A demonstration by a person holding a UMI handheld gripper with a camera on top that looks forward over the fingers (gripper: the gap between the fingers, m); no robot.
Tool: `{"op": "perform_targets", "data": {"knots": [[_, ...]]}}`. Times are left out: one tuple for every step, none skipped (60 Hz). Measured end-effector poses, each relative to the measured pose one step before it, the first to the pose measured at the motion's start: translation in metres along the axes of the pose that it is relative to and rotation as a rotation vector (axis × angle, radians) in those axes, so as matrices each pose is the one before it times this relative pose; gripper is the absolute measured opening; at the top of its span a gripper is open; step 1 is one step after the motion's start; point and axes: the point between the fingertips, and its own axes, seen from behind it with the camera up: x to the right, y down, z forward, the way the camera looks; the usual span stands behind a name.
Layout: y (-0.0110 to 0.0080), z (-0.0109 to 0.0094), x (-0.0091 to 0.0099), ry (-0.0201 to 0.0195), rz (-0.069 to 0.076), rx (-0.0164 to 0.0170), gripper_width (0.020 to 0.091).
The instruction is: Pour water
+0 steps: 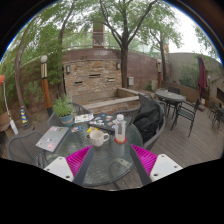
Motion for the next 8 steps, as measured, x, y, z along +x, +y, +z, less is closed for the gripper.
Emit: {"op": "perform_targets", "data": {"knots": [[-0.00051, -0.00765, -0.00285, -0.00062, 0.0053, -0.00327, 0.0828], [-0.00192, -0.00674, -0.00200, -0.00048, 0.0045, -0.00240, 0.0827], [-0.00192, -0.00632, -0.00202, -0.00115, 0.0026, -0.00273, 0.0825], [-0.00143, -0.00604, -0.00139, -0.00111, 0.0012, -0.00328, 0.0827], [-0.00119, -0.00769, 0.00113, -0.00044, 0.0014, -0.00252, 0.0827], [-0.00090, -0.00552, -0.00058, 0.00307, 0.0027, -0.00184, 0.0827], [-0.00147, -0.00513, -0.00004, 0.00228, 0.0026, -0.00198, 0.0828], [-0.00144, -0.00478, -0.00025, 0.00035, 0.0014, -0.00146, 0.0827]]}}
